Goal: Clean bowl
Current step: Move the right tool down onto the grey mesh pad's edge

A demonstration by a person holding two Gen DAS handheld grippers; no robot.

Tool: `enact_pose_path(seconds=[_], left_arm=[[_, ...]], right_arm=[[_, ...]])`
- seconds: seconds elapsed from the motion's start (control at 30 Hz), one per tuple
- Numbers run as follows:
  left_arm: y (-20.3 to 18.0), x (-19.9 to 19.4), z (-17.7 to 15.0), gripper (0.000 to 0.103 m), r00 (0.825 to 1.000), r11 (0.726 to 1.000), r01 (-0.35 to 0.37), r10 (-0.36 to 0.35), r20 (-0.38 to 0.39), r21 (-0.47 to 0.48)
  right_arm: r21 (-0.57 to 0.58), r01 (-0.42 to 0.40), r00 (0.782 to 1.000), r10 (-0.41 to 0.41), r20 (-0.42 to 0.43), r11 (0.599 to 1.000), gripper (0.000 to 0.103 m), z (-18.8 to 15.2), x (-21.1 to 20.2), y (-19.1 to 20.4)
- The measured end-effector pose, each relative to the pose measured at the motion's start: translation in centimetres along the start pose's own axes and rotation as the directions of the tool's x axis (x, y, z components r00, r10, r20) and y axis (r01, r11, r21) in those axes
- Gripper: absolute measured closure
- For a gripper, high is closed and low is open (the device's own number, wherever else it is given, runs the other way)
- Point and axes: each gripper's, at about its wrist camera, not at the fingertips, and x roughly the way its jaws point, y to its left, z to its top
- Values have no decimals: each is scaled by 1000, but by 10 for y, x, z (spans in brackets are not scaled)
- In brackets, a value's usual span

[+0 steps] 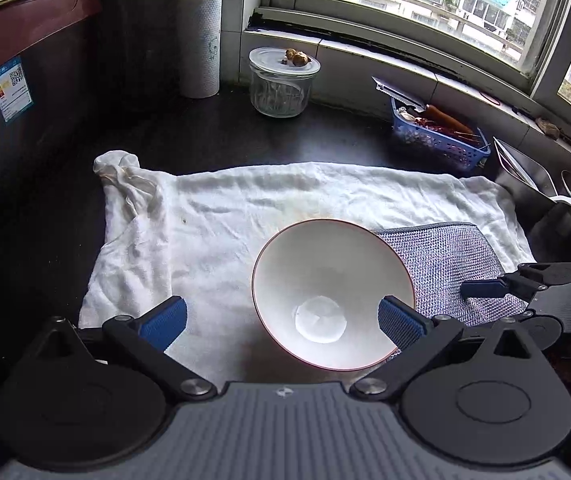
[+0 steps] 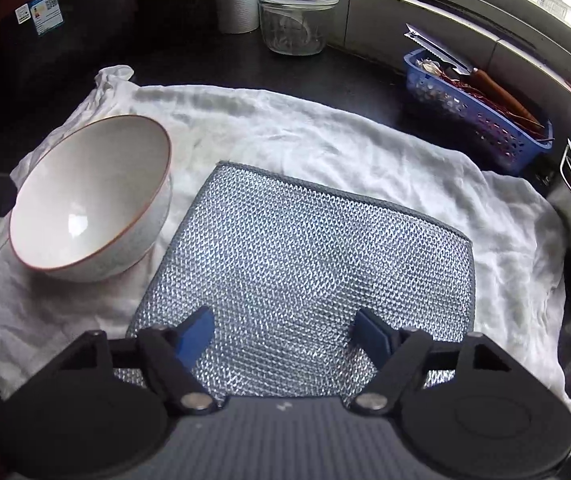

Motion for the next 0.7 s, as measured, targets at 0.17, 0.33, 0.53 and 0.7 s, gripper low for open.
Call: enact_pose_path(seconds=[0.17, 0.33, 0.53, 0.7], left_arm=[[-1, 4, 3, 0, 1000, 1000, 3, -3, -7, -2], [0, 4, 4, 0, 1000, 1000, -1, 1, -4, -6], [2, 5, 4, 0, 1000, 1000, -3, 3, -11, -20], [5, 5, 4, 0, 1000, 999, -15, 14, -15, -33]], right_arm=[[-20, -4, 1000, 5, 13, 1000, 93, 3, -4, -11], [46, -5, 1000, 5, 13, 999, 103, 11, -15, -39], [65, -95, 995, 96, -8, 993, 33, 16, -25, -43], [-54, -101, 994, 99, -38, 993, 18, 11, -17, -11]])
